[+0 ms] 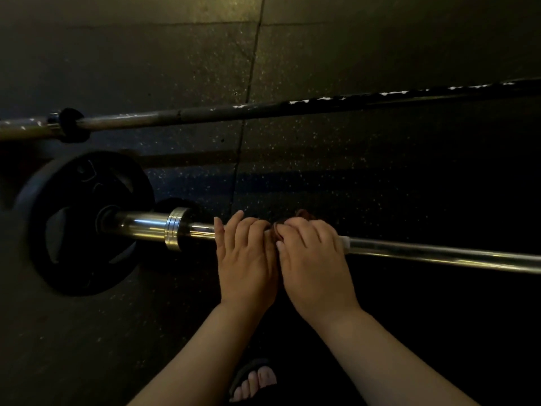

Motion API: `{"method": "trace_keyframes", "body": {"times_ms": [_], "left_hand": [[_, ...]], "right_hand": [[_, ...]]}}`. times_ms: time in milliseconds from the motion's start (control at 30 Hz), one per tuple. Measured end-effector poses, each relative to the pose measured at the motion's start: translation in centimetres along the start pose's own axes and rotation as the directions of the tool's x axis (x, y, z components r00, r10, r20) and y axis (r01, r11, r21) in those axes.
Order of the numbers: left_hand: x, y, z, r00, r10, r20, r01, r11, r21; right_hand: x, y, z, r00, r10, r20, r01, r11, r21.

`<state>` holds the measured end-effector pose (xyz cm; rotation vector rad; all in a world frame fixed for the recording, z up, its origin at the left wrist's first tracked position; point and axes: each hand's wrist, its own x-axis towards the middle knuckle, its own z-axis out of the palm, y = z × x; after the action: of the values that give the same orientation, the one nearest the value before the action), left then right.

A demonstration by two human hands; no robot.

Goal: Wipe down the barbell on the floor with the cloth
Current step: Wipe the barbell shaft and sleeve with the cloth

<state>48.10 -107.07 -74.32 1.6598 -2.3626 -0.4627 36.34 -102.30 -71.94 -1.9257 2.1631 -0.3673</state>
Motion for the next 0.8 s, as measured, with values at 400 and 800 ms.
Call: {"method": "trace_keyframes", "body": {"times_ms": [400, 800], "left_hand": [[-0.1, 1.3, 0.3, 0.997, 0.066, 0.037, -0.067, 0.998, 0.011], [-0.6, 0.0, -0.4, 0.982, 0.180, 0.060, -0.179, 0.983, -0.029]], "right_hand": [[-1.1, 3.4, -1.1, 0.991, 0.121, -0.053, -0.119, 0.992, 0.048], [-0.7, 1.8, -0.7, 0.998, 0.047, 0.035, -0.049, 0.997, 0.058]]}}
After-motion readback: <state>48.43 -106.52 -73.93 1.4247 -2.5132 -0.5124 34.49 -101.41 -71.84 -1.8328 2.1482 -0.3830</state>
